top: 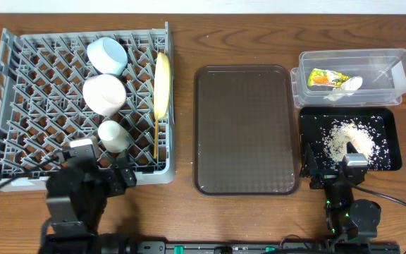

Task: Sort waste into correct bins and load items into the dishwasher rack

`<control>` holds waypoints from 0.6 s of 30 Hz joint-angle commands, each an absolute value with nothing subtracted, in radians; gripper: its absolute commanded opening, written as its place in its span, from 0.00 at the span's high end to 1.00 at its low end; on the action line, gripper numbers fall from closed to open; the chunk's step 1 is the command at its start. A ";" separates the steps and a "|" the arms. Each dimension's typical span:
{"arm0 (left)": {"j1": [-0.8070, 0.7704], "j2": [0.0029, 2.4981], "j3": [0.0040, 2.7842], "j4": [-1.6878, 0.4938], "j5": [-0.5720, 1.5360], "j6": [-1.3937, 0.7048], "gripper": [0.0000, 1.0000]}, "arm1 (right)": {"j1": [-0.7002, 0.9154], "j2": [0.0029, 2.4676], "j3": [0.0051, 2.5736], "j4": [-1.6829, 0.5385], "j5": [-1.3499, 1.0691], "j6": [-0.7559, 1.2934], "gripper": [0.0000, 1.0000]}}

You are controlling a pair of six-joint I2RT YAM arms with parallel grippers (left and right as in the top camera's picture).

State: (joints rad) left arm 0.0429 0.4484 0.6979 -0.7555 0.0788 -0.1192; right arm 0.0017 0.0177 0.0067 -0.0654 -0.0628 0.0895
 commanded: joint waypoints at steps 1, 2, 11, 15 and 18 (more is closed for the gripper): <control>0.038 0.332 0.520 -0.614 0.071 -0.127 0.03 | 0.010 0.015 0.006 -0.071 -0.053 0.081 0.01; 0.038 0.295 0.467 -0.561 0.071 -0.139 0.03 | 0.010 0.015 0.006 -0.071 -0.053 0.081 0.01; 0.038 -0.001 0.088 -0.112 0.069 -0.184 0.03 | 0.010 0.015 0.006 -0.071 -0.053 0.081 0.01; 0.038 0.002 0.012 0.051 0.066 -0.108 0.03 | 0.010 0.015 0.006 -0.071 -0.053 0.081 0.01; 0.038 0.002 0.004 -0.030 0.065 -0.086 0.03 | 0.010 0.015 0.006 -0.071 -0.053 0.081 0.01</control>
